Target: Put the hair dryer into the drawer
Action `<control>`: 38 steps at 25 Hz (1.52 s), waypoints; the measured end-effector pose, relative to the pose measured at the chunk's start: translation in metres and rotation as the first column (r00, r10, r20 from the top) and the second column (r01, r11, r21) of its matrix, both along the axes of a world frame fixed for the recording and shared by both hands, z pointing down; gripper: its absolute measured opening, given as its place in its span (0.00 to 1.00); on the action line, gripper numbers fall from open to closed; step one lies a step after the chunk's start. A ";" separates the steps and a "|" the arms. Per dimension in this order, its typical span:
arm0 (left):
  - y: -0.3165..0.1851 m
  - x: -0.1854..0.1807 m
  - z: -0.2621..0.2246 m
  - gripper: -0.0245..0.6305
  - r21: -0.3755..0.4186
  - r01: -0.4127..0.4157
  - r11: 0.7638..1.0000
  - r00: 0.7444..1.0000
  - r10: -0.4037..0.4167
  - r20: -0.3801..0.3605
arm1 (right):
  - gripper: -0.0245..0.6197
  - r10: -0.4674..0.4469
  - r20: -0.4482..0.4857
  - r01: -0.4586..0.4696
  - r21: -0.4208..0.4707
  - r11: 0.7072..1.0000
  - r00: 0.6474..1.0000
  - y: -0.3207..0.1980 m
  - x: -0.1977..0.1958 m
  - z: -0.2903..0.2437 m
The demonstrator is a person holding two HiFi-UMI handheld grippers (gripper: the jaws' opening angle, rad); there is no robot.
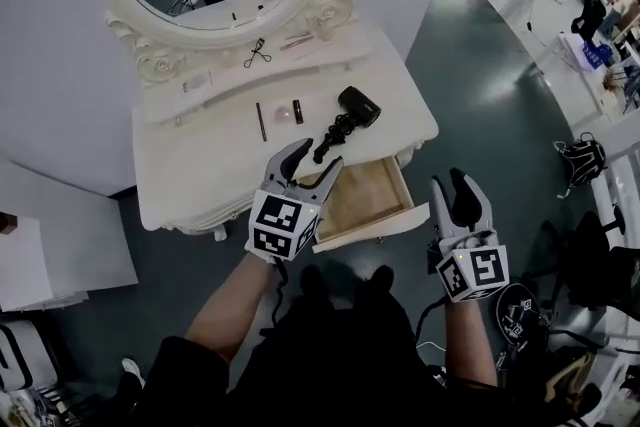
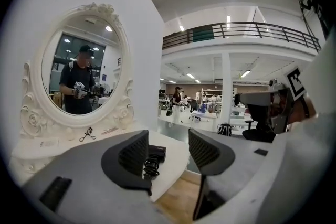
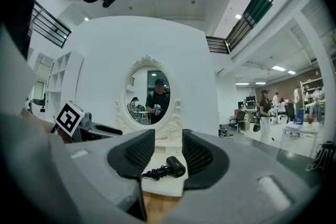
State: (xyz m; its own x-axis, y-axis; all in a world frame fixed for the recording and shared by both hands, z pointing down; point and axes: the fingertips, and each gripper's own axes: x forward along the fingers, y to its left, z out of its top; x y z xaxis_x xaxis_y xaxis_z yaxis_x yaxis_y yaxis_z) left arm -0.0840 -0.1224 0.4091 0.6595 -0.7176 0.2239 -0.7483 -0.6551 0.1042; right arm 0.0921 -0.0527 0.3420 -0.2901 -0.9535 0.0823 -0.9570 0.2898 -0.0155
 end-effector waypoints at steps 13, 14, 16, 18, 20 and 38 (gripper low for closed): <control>-0.076 0.066 0.094 0.40 -0.141 0.159 0.977 0.961 -0.120 0.249 | 0.29 -0.214 0.105 0.220 -0.055 0.974 0.971 -0.105 0.082 0.035; -0.082 0.069 0.101 0.40 -0.150 0.174 0.973 0.953 -0.128 0.273 | 0.29 -0.232 0.110 0.239 -0.055 0.969 0.966 -0.112 0.088 0.035; -0.093 0.073 0.119 0.40 -0.165 0.204 0.965 0.932 -0.140 0.334 | 0.29 -0.266 0.120 0.274 -0.059 0.960 0.957 -0.125 0.099 0.039; -0.104 0.075 0.138 0.40 -0.184 0.227 0.956 0.910 -0.140 0.391 | 0.29 -0.293 0.130 0.304 -0.072 0.950 0.947 -0.134 0.110 0.046; -0.113 0.077 0.156 0.40 -0.226 0.240 0.944 0.894 -0.125 0.429 | 0.29 -0.311 0.136 0.324 -0.092 0.941 0.941 -0.139 0.119 0.052; -0.167 0.090 0.274 0.53 -0.552 0.157 0.819 0.838 0.186 0.514 | 0.27 -0.133 0.207 0.173 -0.189 0.967 0.969 -0.115 0.163 0.097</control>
State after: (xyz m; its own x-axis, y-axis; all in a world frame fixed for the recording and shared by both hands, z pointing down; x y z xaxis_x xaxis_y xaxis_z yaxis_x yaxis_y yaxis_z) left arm 0.0064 -0.2895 0.6828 0.3229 -0.3441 0.8817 -0.7840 -0.6191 0.0455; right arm 0.2549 -0.1673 0.4386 -0.4601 -0.8652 0.1993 -0.8749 0.4036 -0.2676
